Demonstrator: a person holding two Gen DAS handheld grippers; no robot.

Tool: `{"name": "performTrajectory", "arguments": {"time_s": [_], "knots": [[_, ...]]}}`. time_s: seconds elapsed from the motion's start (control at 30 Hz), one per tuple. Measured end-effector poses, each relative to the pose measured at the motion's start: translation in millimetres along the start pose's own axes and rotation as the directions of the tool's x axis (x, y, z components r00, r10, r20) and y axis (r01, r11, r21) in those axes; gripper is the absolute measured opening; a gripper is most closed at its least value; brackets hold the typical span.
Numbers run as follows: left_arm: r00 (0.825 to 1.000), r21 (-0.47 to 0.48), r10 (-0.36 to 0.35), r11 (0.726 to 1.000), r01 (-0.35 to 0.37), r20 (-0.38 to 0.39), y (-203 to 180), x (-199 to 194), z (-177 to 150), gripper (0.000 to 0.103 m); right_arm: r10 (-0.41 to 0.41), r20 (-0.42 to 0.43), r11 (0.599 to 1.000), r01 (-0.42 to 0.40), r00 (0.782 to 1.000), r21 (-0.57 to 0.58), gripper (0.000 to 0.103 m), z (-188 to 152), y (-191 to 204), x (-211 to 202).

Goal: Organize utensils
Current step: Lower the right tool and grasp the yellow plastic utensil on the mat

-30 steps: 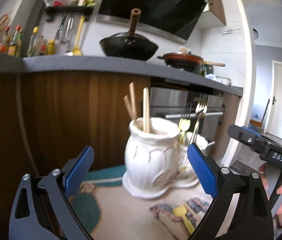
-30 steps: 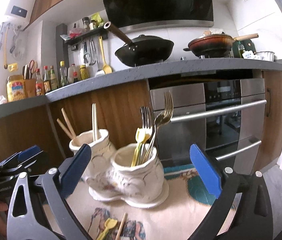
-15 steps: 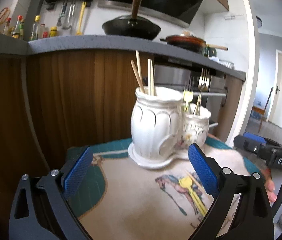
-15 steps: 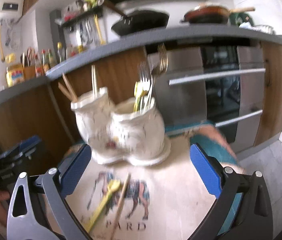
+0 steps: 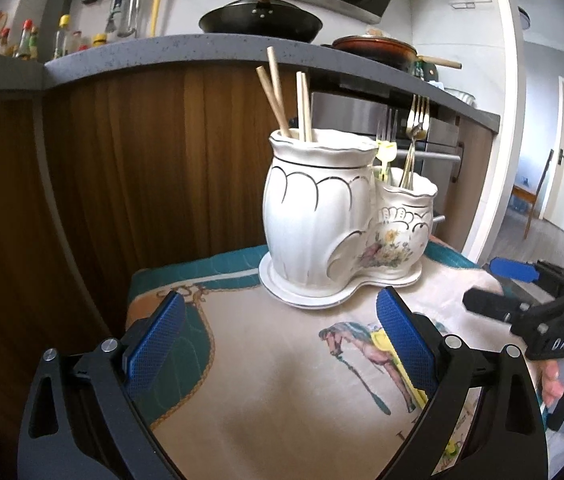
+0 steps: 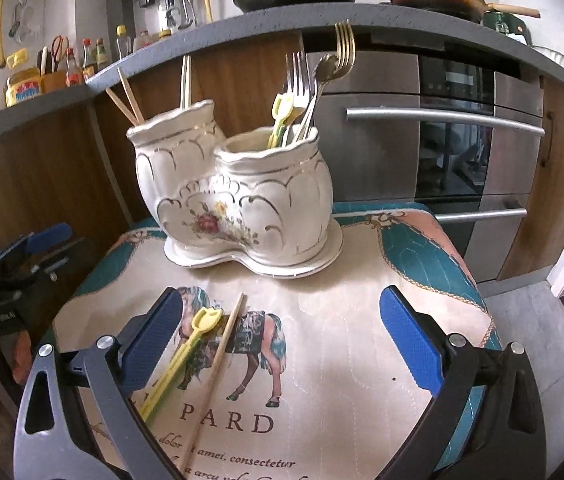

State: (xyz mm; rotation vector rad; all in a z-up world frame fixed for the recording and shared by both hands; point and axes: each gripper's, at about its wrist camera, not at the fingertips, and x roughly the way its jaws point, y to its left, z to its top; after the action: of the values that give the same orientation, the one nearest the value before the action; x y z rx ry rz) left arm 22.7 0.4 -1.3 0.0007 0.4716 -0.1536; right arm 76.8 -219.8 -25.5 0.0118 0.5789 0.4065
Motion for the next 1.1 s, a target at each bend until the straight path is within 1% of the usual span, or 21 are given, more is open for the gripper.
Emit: {"name": "performTrajectory", "arguments": {"time_s": [0.07,0.17,0.27,0.33,0.37,0.4,0.43,0.47,0.53,0.57,0.6,0.67,0.73,0.8,0.97,1.1], "knots": [[1.0,-0.022,-0.001,1.0,0.001,-0.012,4.3,2.1,0.3,0.096,-0.029,-0.05,0.999,0.028,0.998,-0.024,0.098,-2.2,2.6,8.7],[1.0,-0.035,-0.005,0.999,0.004,-0.026,6.2,4.9,0.4,0.096,-0.02,-0.106,0.999,0.015,0.994,-0.044,0.097,-5.1,7.5,17.1],[0.999,-0.032,-0.01,0.999,0.009,-0.031,5.3,6.5,0.6,0.096,-0.029,-0.145,0.996,0.017,0.989,-0.087,0.092,-8.7,15.0,22.8],[0.999,-0.029,-0.011,1.0,0.01,-0.033,4.6,6.7,0.4,0.096,-0.035,-0.17,0.994,0.016,0.985,-0.11,0.082,-10.3,19.1,25.9],[0.999,-0.028,-0.012,1.0,0.011,-0.034,4.6,6.7,0.3,0.096,-0.026,-0.191,0.992,0.003,0.981,-0.122,0.078,-11.5,22.0,28.4],[0.999,-0.029,-0.011,1.0,0.01,-0.035,4.6,6.9,0.3,0.096,-0.02,-0.2,0.992,-0.006,0.979,-0.128,0.071,-12.6,23.9,29.2],[0.999,-0.029,-0.01,1.0,0.009,-0.037,4.7,7.0,0.3,0.096,-0.016,-0.206,0.991,-0.012,0.978,-0.134,0.066,-13.8,25.4,30.0],[0.999,-0.03,-0.013,0.999,0.011,-0.04,4.7,7.0,0.2,0.095,-0.011,-0.213,0.99,-0.019,0.977,-0.14,0.064,-14.9,26.9,30.5],[0.999,-0.027,-0.01,1.0,0.009,-0.042,4.5,7.1,0.1,0.095,0.006,-0.229,0.989,-0.04,0.974,-0.144,0.053,-16.1,31.3,32.4],[0.999,-0.026,-0.009,1.0,0.008,-0.043,4.1,7.3,0.1,0.095,0.014,-0.237,0.988,-0.05,0.972,-0.144,0.05,-16.9,32.8,33.0],[0.999,-0.024,-0.009,1.0,0.008,-0.044,3.9,7.6,-0.1,0.095,0.021,-0.243,0.988,-0.058,0.97,-0.145,0.044,-17.2,35.0,34.1],[0.999,-0.023,-0.007,1.0,0.006,-0.045,3.9,7.7,-0.2,0.095,0.044,-0.246,0.987,-0.08,0.968,-0.138,0.04,-17.2,37.8,32.9],[0.999,-0.028,-0.009,1.0,0.008,-0.045,5.1,7.6,-0.2,0.095,0.056,-0.247,0.985,-0.094,0.967,-0.144,0.033,-15.7,42.0,31.1],[0.999,-0.034,-0.013,0.999,0.012,-0.047,6.6,8.1,-0.2,0.095,0.039,-0.243,0.983,-0.081,0.969,-0.163,0.032,-16.1,44.9,31.3],[0.998,-0.029,-0.011,1.0,0.01,-0.058,5.5,10.0,0.2,0.095,0.027,-0.264,0.985,-0.072,0.964,-0.159,0.029,-18.2,44.7,39.3],[0.998,-0.025,-0.012,1.0,0.011,-0.059,4.2,9.9,-0.1,0.095,0.022,-0.254,0.985,-0.065,0.967,-0.162,0.027,-17.4,47.0,38.8]]}}
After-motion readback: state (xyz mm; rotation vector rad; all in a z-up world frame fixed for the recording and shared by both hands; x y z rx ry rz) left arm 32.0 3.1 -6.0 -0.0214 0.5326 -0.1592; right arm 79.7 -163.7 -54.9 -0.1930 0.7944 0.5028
